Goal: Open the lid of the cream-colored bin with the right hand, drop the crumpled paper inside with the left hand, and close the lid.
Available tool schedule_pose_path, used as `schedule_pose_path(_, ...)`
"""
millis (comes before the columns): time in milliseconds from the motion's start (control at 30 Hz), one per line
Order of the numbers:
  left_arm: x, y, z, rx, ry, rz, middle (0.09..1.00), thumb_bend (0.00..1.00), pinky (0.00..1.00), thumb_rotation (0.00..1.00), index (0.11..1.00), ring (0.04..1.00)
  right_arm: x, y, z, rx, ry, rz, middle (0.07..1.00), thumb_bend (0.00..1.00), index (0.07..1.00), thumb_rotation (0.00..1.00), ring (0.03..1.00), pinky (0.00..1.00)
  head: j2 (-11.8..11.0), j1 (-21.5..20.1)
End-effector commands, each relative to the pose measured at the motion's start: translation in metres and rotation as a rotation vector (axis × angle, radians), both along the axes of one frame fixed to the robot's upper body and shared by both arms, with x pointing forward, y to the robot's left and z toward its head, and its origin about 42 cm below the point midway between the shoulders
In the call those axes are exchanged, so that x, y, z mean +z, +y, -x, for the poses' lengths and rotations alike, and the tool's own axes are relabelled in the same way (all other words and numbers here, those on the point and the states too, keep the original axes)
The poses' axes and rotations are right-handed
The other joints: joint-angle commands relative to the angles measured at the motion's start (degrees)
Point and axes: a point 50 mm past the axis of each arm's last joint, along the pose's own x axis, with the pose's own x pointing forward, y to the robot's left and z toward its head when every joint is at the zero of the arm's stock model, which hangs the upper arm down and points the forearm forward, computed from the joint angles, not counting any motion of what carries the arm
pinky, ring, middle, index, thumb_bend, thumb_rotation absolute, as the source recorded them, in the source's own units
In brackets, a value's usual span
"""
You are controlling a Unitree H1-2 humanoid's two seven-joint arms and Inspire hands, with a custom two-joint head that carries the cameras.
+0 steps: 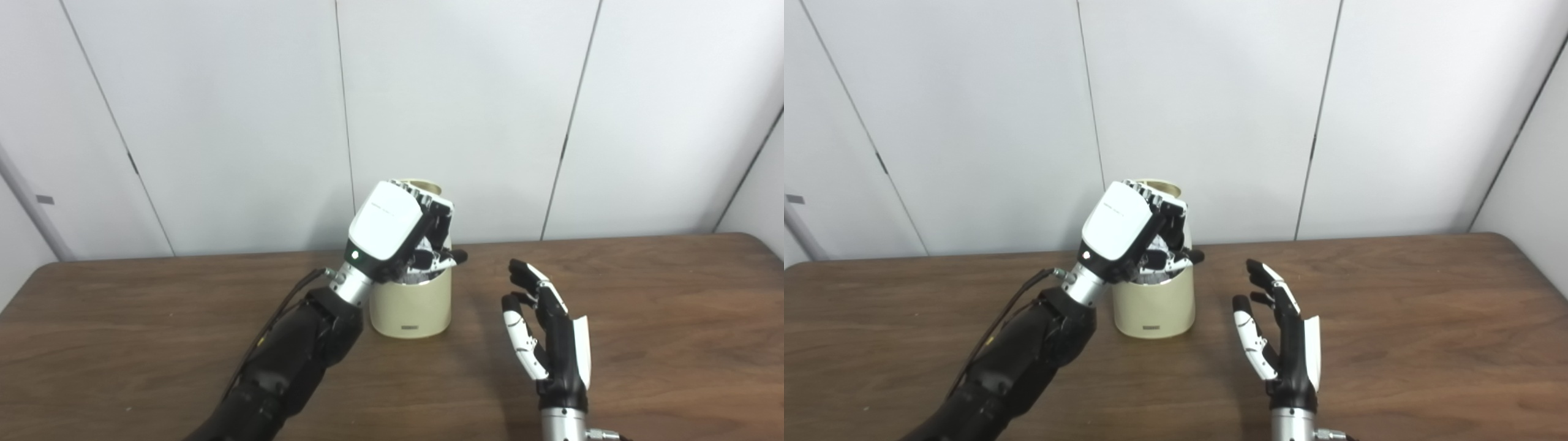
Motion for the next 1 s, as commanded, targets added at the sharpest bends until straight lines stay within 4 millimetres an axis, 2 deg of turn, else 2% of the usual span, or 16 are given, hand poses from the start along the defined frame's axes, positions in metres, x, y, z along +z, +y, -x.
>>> schedule_pose_path(0, 0.032, -0.002, -0.012, -0.011, -0.076, 0.045, 0.137, 0.64, 0.05, 0.0, 0.174, 0.085, -0.029, 0.001, 0.021, -0.006, 0.099, 0.014, 0.799, 0.22, 0.779, 0.71, 0.794, 0.71, -0.01, -0.05)
schedule_pose_path(333, 0.037, 0.006, -0.026, 0.025, -0.101, 0.026, 0.125, 0.62, 0.04, 0.0, 0.15, 0.076, -0.03, 0.002, 0.024, -0.003, 0.106, 0.018, 0.799, 0.21, 0.779, 0.71, 0.792, 0.71, 0.09, 0.25)
schedule_pose_path(500, 0.036, 0.008, -0.027, 0.02, -0.091, 0.033, 0.155, 0.68, 0.06, 0.01, 0.171, 0.101, -0.03, 0.002, 0.024, -0.001, 0.11, 0.027, 0.8, 0.21, 0.783, 0.73, 0.793, 0.71, -0.03, 0.23)
schedule_pose_path(600, 0.034, 0.011, -0.027, 0.017, -0.08, 0.031, 0.175, 0.76, 0.08, 0.14, 0.179, 0.121, -0.029, 0.002, 0.024, -0.001, 0.114, 0.027, 0.801, 0.22, 0.782, 0.73, 0.793, 0.71, -0.09, 0.12)
schedule_pose_path(633, 0.032, 0.012, -0.027, 0.018, -0.075, 0.03, 0.177, 0.77, 0.09, 0.15, 0.18, 0.123, -0.029, 0.002, 0.024, 0.0, 0.114, 0.026, 0.801, 0.22, 0.782, 0.73, 0.793, 0.71, -0.12, 0.17)
schedule_pose_path(800, 0.028, 0.015, -0.026, 0.02, -0.051, 0.027, 0.284, 0.86, 0.18, 0.32, 0.29, 0.221, -0.029, 0.004, 0.023, 0.002, 0.118, 0.03, 0.803, 0.22, 0.788, 0.74, 0.797, 0.71, -0.08, -0.08)
schedule_pose_path(967, 0.024, 0.017, -0.023, 0.007, -0.021, 0.044, 0.411, 0.95, 0.3, 0.37, 0.443, 0.343, -0.028, 0.005, 0.023, 0.002, 0.114, 0.038, 0.802, 0.22, 0.786, 0.74, 0.793, 0.7, -0.04, -0.11)
